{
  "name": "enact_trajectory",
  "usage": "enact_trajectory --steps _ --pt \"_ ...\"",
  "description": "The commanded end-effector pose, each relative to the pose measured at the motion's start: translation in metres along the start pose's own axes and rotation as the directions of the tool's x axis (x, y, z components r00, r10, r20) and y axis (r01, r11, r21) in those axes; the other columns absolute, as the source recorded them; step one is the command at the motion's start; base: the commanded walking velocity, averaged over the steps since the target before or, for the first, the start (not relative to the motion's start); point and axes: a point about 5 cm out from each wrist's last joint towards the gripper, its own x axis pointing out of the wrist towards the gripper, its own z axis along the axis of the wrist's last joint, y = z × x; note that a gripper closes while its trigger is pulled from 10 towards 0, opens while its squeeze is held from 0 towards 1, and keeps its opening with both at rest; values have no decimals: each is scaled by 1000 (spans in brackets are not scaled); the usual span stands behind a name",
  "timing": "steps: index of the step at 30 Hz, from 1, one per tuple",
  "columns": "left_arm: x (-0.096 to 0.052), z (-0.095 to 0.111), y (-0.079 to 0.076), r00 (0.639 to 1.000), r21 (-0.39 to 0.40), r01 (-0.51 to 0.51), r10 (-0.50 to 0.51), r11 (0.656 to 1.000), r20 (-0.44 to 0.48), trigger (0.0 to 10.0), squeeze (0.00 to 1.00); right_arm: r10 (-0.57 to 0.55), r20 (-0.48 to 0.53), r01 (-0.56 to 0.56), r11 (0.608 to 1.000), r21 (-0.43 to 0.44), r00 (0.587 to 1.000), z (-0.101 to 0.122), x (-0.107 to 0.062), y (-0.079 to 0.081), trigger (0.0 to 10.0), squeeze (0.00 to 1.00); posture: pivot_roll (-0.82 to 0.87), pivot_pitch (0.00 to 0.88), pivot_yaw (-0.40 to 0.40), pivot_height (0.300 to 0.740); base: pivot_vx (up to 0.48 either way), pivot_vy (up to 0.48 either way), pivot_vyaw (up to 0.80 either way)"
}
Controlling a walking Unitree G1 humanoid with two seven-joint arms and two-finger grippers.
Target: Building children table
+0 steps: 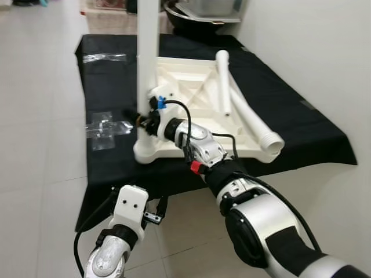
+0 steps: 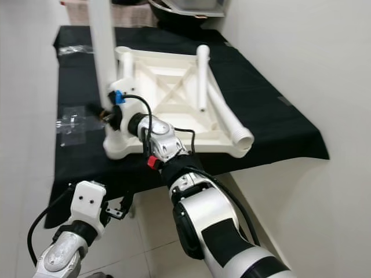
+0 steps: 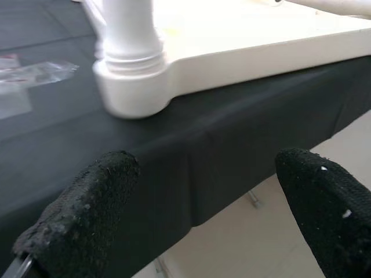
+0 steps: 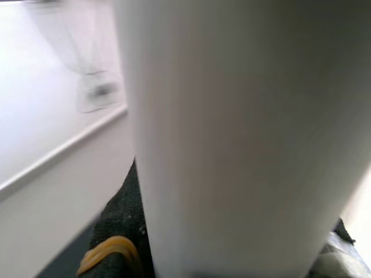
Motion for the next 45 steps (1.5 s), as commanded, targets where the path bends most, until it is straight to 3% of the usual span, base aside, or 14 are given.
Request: enact_trajectory --steps 1,10,11,14,15,16,22,23,26,28,30,31,36,45 --pt "1 -3 -4 1000 -7 17 -17 1000 -8 10000 0 -318 -34 317 948 -37 947 -10 -10 -25 0 0 137 99 -158 740 0 0 0" --pt "0 -3 -4 1000 -1 16 -16 1000 -8 10000 0 -628 -65 631 775 36 775 -19 -21 -18 0 0 146 92 -163 740 0 0 0" --pt "0 -3 -4 1000 -1 15 -15 1000 -9 10000 0 -653 -74 657 750 78 754 -21 -23 -15 7725 0 145 90 -161 740 0 0 0" --pt "0 -3 -4 1000 -1 15 -15 1000 -9 10000 0 -675 -82 680 726 104 733 -22 -23 -13 7725 0 145 90 -161 740 0 0 0" --pt "0 -4 -4 1000 -1 15 -15 1000 -10 10000 0 -659 -58 659 735 160 750 -20 -22 -11 10000 0 145 87 -160 740 0 0 0" --pt "0 -4 -4 1000 -2 15 -15 1000 -10 10000 0 -655 -40 649 736 192 755 -18 -22 -9 10000 1000 145 87 -160 740 0 0 0" --pt "0 -4 -5 1000 -7 18 -18 1000 -10 10000 0 -626 53 609 773 177 778 -5 -26 -23 10000 1000 132 84 -157 740 0 0 0" --pt "0 -5 -5 1000 -8 19 -19 1000 -11 10000 0 -566 98 543 819 188 819 2 -26 -29 10000 0 127 66 -159 740 0 0 0" --pt "-1 -7 -5 1000 -10 21 -21 1000 -14 10000 0 -255 158 217 950 224 954 11 -23 -27 10000 0 127 49 -156 740 0 0 0" --pt "-1 -7 -5 1000 -10 21 -21 1000 -14 10000 0 -255 158 217 950 224 954 11 -23 -27 10000 0 127 49 -156 740 0 0 0" --pt "-1 -8 -5 1000 -8 26 -26 1000 -17 10000 0 142 169 -176 963 203 975 8 -30 -22 10000 0 132 46 -152 740 0 0 0" --pt "-1 -8 -5 1000 -8 26 -26 1000 -17 10000 0 142 169 -176 963 203 975 8 -30 -22 10000 0 132 46 -152 740 0 0 0" --pt "1 -8 -5 999 0 31 -31 1000 -17 10000 0 613 53 -615 785 69 788 -4 -46 -20 10000 0 144 54 -155 740 0 0 0" --pt "0 -6 -4 1000 3 24 -24 1000 -13 10000 0 706 -26 -707 708 -4 707 6 -29 2 10000 0 149 73 -159 740 0 0 0"
